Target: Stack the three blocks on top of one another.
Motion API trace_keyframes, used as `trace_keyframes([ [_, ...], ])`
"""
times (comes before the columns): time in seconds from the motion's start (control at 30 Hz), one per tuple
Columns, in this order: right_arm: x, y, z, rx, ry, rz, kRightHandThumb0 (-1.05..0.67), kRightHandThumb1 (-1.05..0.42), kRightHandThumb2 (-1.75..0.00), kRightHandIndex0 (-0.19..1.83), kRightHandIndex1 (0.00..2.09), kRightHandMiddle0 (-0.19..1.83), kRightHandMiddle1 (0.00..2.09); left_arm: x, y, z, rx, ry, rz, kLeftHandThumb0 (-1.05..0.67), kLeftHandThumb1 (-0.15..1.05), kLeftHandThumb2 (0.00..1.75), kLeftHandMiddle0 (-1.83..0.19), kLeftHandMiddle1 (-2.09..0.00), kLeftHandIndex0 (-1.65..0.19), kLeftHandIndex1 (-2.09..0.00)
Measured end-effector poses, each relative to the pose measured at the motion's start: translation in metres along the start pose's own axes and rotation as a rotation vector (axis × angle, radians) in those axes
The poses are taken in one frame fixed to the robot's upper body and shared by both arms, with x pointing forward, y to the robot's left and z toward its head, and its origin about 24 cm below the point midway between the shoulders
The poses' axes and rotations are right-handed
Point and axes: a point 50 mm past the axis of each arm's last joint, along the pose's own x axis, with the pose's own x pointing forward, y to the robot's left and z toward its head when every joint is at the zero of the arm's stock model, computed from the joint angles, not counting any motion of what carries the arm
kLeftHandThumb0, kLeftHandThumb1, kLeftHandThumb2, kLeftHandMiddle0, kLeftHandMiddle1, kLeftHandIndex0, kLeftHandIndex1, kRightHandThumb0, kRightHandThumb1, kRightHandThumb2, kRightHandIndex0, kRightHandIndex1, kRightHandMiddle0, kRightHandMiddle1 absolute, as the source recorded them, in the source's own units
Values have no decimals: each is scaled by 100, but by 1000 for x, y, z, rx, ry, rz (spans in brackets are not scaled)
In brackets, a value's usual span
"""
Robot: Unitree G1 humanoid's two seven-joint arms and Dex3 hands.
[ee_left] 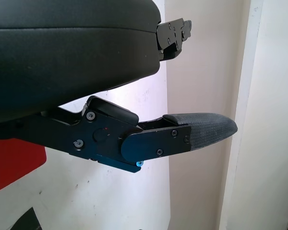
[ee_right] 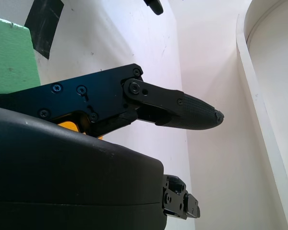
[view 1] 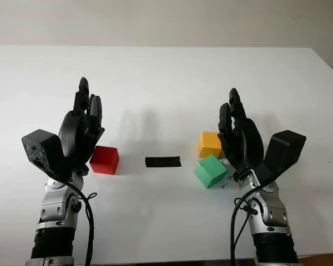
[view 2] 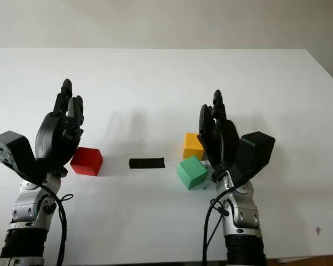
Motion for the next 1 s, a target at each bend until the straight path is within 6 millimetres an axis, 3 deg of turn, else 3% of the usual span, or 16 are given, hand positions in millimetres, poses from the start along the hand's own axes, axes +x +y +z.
trace_keyframes([
  [0.63, 0, -1, 0, -5, 0, 12, -64, -105, -65, -19, 0, -19, 0, 0, 0, 4, 25, -16, 7, -73, 105, 58, 17, -2, 17, -2],
  [0.83, 0, -1, 1, -4, -3, 4, -65, -105, -63, -19, 0, -19, 0, -1, 12, 43, 334, -190, 82, -61, 105, 33, -26, -9, -31, -17],
  [1.0, 0, -1, 1, 0, -7, -6, -64, -105, -62, -19, 0, -19, 0, -8, 32, 88, 776, -270, -56, -63, 105, 26, -15, -2, -32, -13],
])
